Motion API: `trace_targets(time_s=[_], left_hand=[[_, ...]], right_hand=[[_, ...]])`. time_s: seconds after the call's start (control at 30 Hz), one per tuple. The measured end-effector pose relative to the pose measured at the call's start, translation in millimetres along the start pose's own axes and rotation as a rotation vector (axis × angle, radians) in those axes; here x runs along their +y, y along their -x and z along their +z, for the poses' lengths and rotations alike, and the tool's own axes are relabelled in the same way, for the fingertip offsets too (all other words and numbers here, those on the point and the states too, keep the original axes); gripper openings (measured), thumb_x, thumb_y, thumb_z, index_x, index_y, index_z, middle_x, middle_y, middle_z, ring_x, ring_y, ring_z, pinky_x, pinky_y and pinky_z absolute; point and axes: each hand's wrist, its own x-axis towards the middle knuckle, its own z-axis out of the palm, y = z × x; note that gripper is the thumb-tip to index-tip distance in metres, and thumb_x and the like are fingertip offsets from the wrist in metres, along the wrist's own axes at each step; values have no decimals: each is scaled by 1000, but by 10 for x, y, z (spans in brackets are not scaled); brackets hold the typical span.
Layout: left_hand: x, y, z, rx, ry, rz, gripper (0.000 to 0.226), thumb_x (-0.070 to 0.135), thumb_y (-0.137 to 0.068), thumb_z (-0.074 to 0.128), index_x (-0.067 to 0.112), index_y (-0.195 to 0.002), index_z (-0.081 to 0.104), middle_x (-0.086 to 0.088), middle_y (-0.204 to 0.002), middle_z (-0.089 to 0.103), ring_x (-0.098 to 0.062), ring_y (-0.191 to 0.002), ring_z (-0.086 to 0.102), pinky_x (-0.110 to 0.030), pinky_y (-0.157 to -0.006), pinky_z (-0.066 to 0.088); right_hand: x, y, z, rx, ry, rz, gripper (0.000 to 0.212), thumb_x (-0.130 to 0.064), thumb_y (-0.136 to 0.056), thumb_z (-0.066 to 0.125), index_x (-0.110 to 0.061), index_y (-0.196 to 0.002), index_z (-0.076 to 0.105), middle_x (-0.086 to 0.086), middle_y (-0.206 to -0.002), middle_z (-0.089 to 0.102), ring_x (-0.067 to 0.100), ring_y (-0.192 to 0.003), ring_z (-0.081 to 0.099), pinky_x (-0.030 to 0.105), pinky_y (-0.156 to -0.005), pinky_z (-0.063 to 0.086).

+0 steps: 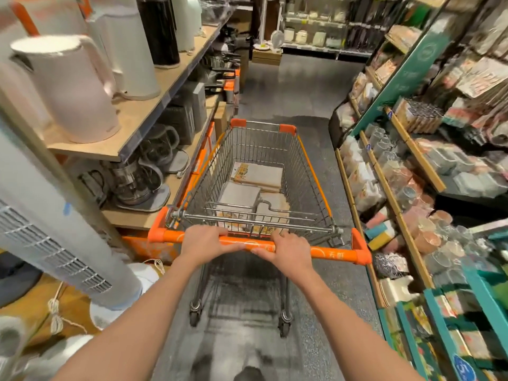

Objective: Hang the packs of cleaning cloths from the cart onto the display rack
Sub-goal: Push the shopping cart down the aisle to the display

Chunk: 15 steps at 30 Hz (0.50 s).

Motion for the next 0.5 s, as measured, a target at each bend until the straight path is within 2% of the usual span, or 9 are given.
trace_targets(time_s=[0.1,0.17,0.23,0.3,0.33,0.43,0.5], left_hand=[[-86,-475,31,-4,4,-14,77,97,-59,24,28,-72,53,5,-72,65,-15,-81,66,-28,-62,39],[-146,-776,46,35,5,-27,82,99,-53,15,29,-72,53,4,-74,68,-14,-81,66,-28,-62,39],[-207,-1048,53,72,8,-40,96,101,-44,3,29,-75,59,4,-76,69,-14,-83,67,-28,-62,39],[-260,-1296,64,69,-4,-48,111,101,-39,-9,31,-82,65,5,-76,70,-13,-82,66,-27,-61,39],[-284,-1409,73,57,-11,-53,112,101,-39,-10,32,-83,66,5,-75,69,-13,-80,66,-26,-60,39],[-346,-1754,78,21,1,-55,87,99,-48,4,29,-64,54,7,-60,59,-11,-64,58,-24,-50,31],[-375,-1981,55,4,-3,-51,78,97,-52,8,27,-57,43,8,-51,48,-8,-55,49,-25,-46,24]], right_hand=[[135,-464,-14,8,-19,-1,106,-89,-60,-3,-20,-113,56,3,-105,64,24,-98,60,37,-79,46],[220,-773,-31,10,-24,-14,106,-89,-61,-4,-20,-114,57,2,-106,64,24,-98,60,37,-79,45],[293,-1067,-31,19,-27,-25,117,-88,-56,-18,-20,-116,57,2,-107,64,23,-99,60,36,-79,45],[359,-1332,-17,16,-36,-30,126,-87,-51,-25,-21,-120,56,3,-110,65,24,-102,60,37,-80,46],[389,-1445,-13,9,-41,-33,126,-88,-52,-24,-20,-122,56,3,-111,65,24,-103,60,37,-80,46],[491,-1773,-7,10,-38,-39,111,-88,-61,-9,-20,-121,56,3,-109,65,24,-102,60,36,-78,48],[553,-2005,-24,12,-50,-39,117,-89,-58,-16,-20,-119,56,3,-107,65,24,-101,60,36,-78,48]])
